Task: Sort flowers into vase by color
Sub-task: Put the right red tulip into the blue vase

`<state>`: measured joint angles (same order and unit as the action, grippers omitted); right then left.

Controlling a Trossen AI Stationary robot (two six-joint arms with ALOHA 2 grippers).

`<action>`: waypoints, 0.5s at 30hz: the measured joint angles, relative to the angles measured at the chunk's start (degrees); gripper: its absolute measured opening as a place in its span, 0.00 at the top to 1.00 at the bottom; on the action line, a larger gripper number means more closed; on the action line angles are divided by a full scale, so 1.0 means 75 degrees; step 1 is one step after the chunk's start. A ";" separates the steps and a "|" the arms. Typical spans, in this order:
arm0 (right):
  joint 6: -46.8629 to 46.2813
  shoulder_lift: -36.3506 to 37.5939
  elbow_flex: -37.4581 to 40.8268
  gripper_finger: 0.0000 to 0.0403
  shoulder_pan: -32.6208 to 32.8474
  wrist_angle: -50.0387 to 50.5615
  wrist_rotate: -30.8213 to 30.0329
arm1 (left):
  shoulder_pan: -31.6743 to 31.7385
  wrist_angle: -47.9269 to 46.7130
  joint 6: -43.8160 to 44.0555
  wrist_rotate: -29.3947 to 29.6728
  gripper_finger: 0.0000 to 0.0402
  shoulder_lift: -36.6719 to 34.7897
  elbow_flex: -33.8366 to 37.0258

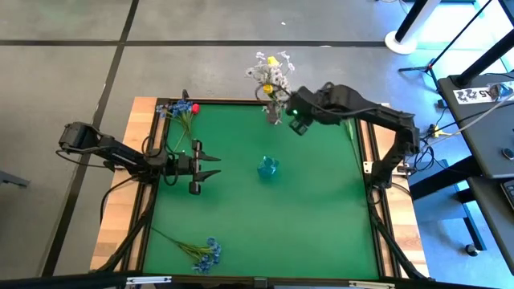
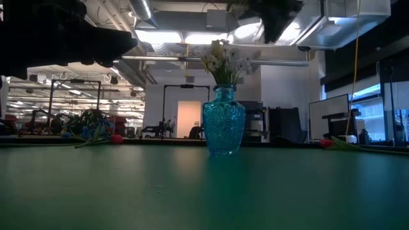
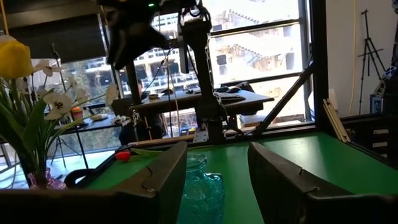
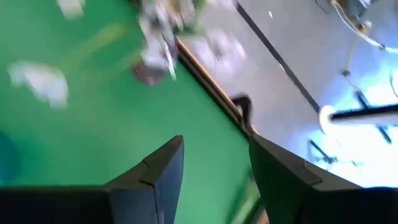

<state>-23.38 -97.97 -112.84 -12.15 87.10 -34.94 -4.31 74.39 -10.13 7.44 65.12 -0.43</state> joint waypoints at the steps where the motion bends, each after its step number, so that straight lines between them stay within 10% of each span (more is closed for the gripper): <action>1: -0.0337 0.0075 0.0001 0.55 0.0045 0.0367 -0.0026 | 0.0001 -0.0001 0.0053 0.0000 0.59 0.0000 0.0000; 15: -0.1520 0.1446 0.4927 0.55 -0.2492 -0.0987 0.1682 | 0.0000 -0.0035 0.0125 -0.0032 0.59 0.0002 0.0002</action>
<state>-34.78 -87.13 -75.88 -30.84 79.70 -22.32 -4.32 74.13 -9.19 7.20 65.14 -0.41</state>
